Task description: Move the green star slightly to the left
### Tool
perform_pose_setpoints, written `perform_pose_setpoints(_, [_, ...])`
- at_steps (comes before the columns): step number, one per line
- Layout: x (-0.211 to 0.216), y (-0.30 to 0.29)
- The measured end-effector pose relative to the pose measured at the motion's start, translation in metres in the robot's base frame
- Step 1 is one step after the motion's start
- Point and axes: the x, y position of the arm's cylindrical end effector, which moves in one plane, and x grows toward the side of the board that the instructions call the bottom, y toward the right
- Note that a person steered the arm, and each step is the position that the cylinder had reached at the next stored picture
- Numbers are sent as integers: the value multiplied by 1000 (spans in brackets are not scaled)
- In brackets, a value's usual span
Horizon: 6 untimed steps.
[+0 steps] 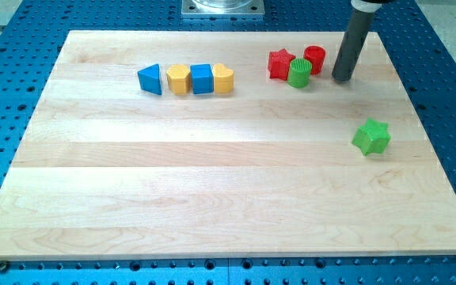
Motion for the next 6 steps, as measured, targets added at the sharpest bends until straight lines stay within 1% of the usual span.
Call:
perform_pose_setpoints(1, [-13, -34])
perform_pose_setpoints(2, [-30, -15])
perform_pose_setpoints(3, [-74, -30])
perform_pose_setpoints(4, [-58, -42])
perform_pose_setpoints(5, [-59, -45])
perform_pose_setpoints(6, [-36, 45])
